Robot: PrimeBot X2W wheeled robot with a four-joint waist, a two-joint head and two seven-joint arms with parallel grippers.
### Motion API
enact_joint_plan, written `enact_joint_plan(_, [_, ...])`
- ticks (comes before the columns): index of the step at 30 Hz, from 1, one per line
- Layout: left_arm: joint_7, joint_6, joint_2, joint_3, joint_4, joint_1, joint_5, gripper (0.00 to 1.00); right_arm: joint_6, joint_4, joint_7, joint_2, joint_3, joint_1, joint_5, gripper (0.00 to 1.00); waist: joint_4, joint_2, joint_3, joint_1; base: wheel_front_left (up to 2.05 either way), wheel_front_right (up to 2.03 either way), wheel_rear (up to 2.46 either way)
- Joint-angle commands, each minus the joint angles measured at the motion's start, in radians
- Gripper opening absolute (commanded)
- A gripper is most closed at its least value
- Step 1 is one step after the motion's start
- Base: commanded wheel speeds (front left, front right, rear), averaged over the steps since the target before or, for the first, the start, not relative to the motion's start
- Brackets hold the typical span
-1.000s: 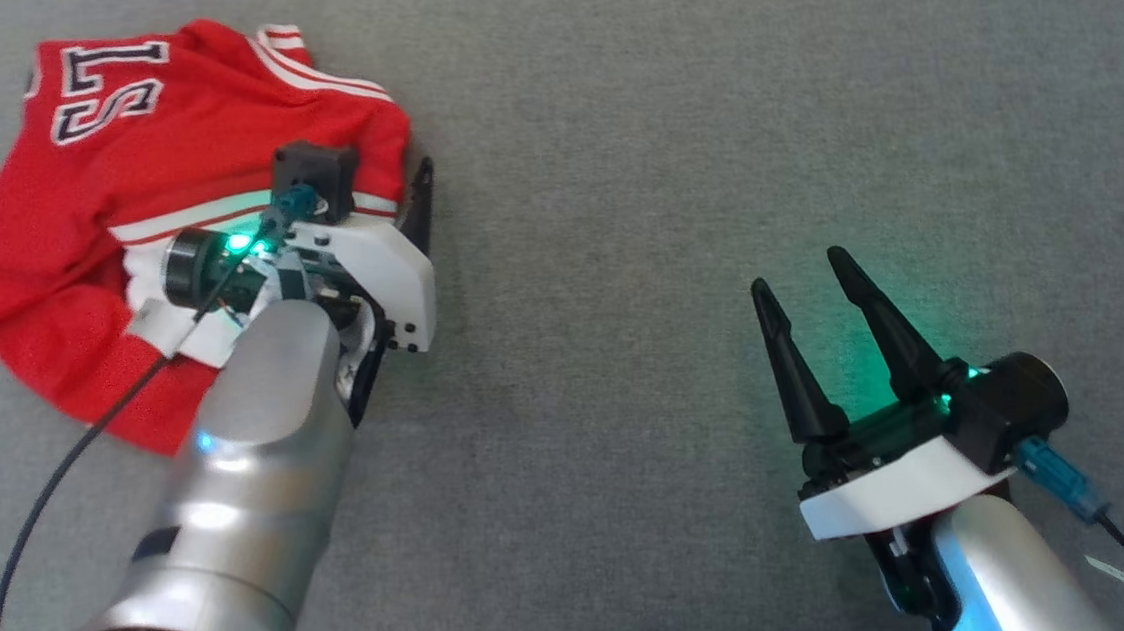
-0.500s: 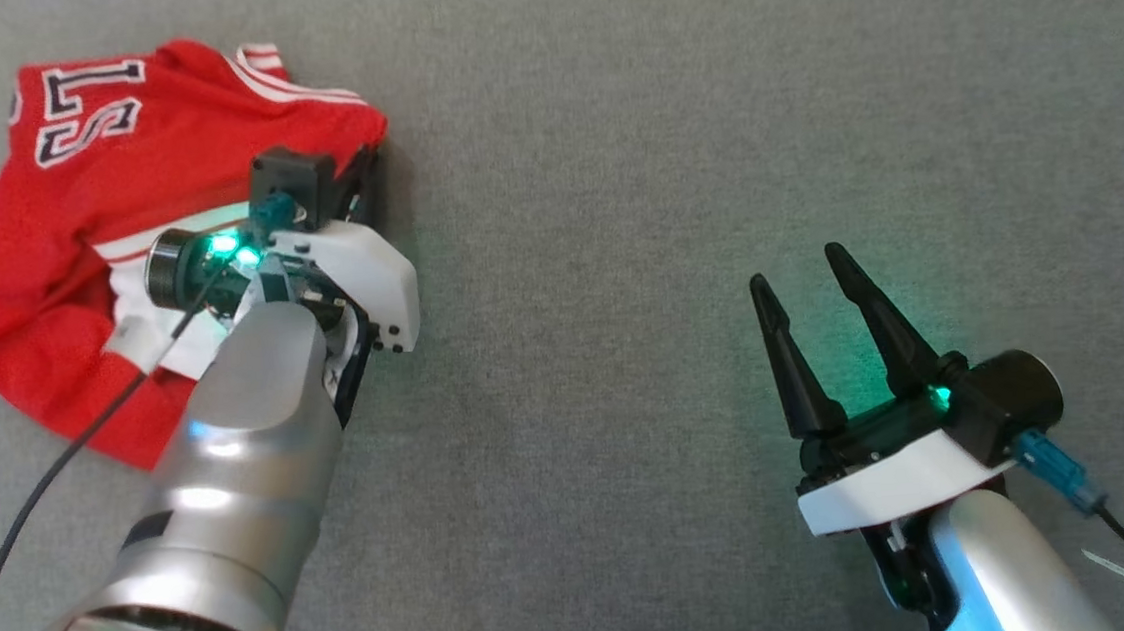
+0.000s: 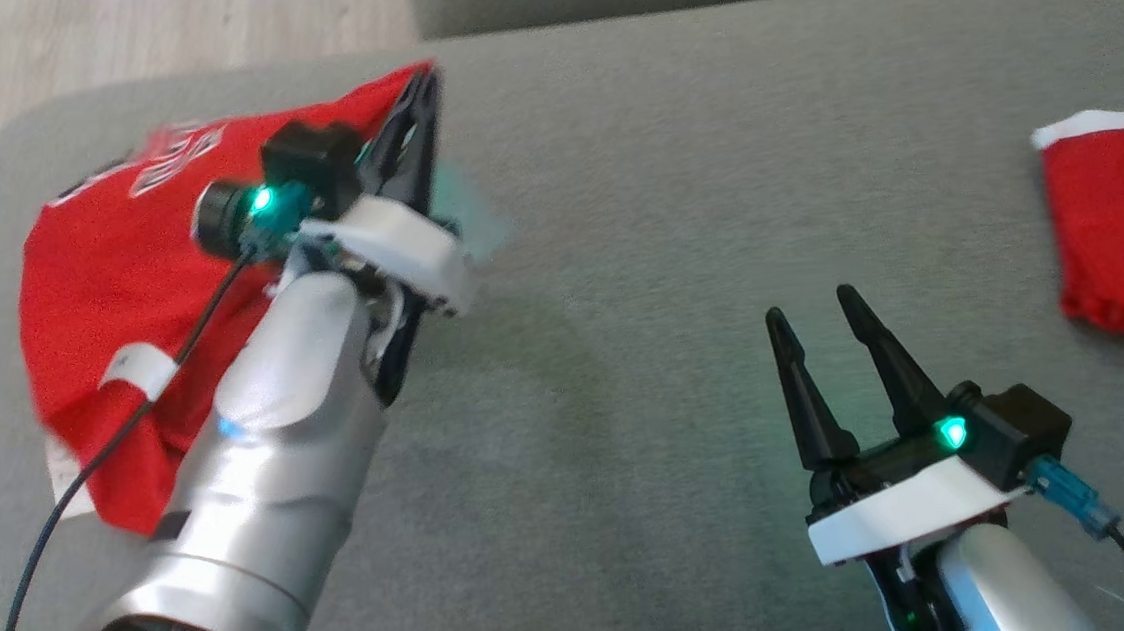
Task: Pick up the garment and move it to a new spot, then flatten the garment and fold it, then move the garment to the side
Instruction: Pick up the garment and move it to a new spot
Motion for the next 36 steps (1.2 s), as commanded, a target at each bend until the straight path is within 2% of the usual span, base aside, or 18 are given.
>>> enact_joint_plan(1, [-0.008, -0.005, 0.025, 0.013, -0.046, -0.038, -0.013, 0.00, 0.007, -0.031, -0.011, -0.002, 0.018, -0.015, 0.007, 1.00, -0.033, 0.0000, -0.032, 0.0003, 0.00, 0.00, 0.00])
enact_joint_plan(9, [0.077, -0.004, 0.025, -0.002, -0.320, -0.062, -0.190, 0.00, 0.007, -0.042, -0.011, -0.002, 0.021, -0.017, 0.058, 1.00, -0.129, 0.0000, -0.063, 0.0003, 0.00, 0.00, 0.00])
enact_joint_plan(17, [0.102, 0.079, 0.025, 0.006, -0.489, -0.175, -0.268, 0.00, 0.007, -0.050, -0.011, -0.002, 0.062, -0.041, 0.111, 1.00, -0.239, 0.0000, -0.055, 0.0003, 0.00, 0.00, 0.00])
enact_joint_plan(22, [0.098, 0.122, 0.025, -0.022, -0.511, -0.213, -0.287, 0.00, 0.007, -0.050, -0.011, -0.002, 0.070, -0.045, 0.124, 1.00, -0.281, 0.0000, -0.048, 0.0003, 0.00, 0.00, 0.00])
enact_joint_plan(25, [0.065, 0.155, 0.025, 0.001, -0.527, -0.235, -0.371, 0.00, 0.007, -0.051, -0.011, -0.002, 0.071, -0.051, 0.132, 1.00, -0.302, 0.0000, -0.041, 0.0003, 0.00, 0.00, 0.00])
enact_joint_plan(30, [-0.008, 0.185, 0.025, 0.033, -0.548, -0.331, -0.467, 0.00, 0.007, -0.051, -0.011, -0.002, 0.066, -0.054, 0.133, 1.00, -0.307, 0.0000, -0.033, 0.0003, 0.00, 0.00, 0.00])
enact_joint_plan(32, [-0.018, 0.179, 0.029, 0.048, -0.535, -0.356, -0.466, 0.00, 0.007, -0.053, -0.011, -0.002, 0.057, -0.053, 0.134, 1.00, -0.298, 0.0000, -0.030, 0.0003, 0.00, 0.00, 0.00])
enact_joint_plan(36, [-0.019, 0.141, 0.074, 0.044, -0.504, -0.365, -0.449, 0.00, 0.007, -0.053, -0.011, -0.002, 0.055, -0.049, 0.126, 1.00, -0.264, 0.0000, -0.025, 0.0003, 0.00, 0.00, 0.00])
